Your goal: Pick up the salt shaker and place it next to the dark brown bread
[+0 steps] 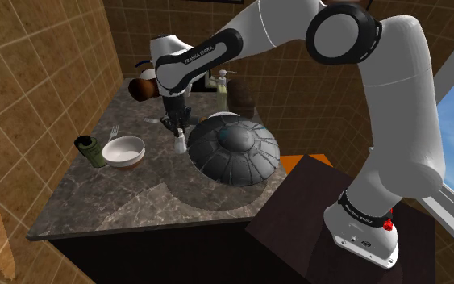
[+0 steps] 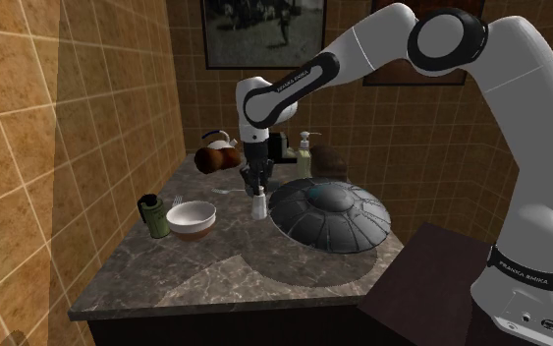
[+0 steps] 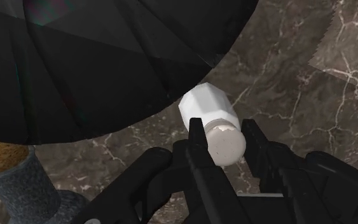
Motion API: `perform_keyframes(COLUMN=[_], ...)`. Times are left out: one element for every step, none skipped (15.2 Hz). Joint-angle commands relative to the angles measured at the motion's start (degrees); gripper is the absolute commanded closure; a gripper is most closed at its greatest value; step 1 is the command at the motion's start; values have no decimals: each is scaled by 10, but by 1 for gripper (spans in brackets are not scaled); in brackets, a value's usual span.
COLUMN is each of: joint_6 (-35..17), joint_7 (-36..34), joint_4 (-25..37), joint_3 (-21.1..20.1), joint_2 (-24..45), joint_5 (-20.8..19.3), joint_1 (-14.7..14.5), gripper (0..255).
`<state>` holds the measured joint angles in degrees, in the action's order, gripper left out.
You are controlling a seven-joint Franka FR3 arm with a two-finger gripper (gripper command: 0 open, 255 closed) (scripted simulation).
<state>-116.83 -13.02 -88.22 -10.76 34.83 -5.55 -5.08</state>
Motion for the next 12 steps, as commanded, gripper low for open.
perform_keyframes(joint_6=[13,19,25,31,37,43,49,55,61,68,74,80], joint_7=[0,1,1,1,2,2,2,2,3,3,3,3], joint_4=[4,6,9,11,14,18,21,24,28,32,35,39], joint_3=[-1,-2,-2,-2,-3,-3,-3,-4,-4,-4,-5,-5], joint_2=[-9,-12,-16,-19,-22,-25,-28,-31,-34,-36,-39,-41], joint_5=[2,2,3,4,4,5,5,6,7,7,8,8], joint_1=[0,1,1,1,1,1,1,1,1,2,2,2], gripper=[255,255,255,255,255,255,255,255,255,255,255,255])
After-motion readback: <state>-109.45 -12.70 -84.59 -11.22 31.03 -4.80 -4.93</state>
